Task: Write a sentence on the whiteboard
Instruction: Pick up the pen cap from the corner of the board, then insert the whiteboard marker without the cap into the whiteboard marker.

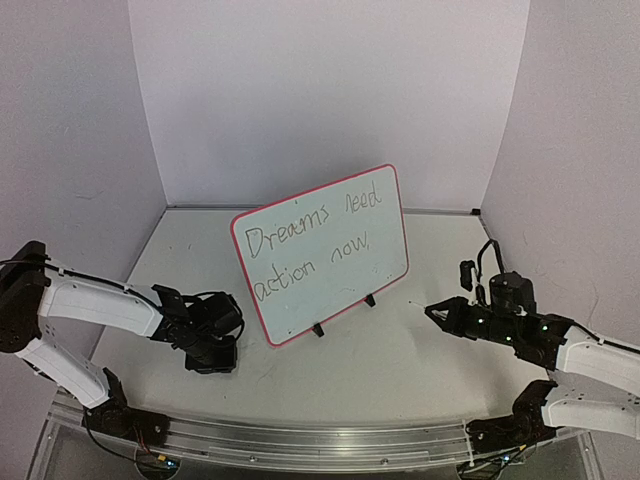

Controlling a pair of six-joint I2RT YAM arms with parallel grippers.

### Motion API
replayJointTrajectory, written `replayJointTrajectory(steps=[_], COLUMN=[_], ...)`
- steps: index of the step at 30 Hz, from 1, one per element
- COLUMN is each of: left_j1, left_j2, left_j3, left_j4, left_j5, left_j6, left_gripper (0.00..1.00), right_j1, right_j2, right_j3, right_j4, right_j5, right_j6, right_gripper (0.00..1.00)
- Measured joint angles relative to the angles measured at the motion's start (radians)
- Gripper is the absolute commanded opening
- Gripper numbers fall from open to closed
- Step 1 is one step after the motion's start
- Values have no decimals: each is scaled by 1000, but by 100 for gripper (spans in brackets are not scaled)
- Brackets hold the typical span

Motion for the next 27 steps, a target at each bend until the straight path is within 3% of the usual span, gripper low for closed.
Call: replayJointTrajectory(steps=[16,27], left_j1=[0,0], left_j2=[21,-48], left_j3=[21,21], left_j4=[-38,-86], left_j5=[-11,-26], left_j6=[78,155], left_gripper=[0,0], right_j1=[0,0], right_j2=[12,8], right_j3=[-4,38], right_j4=[6,-76], right_j5=[-1,-24], right_j6=[5,-26], right_gripper=[0,0])
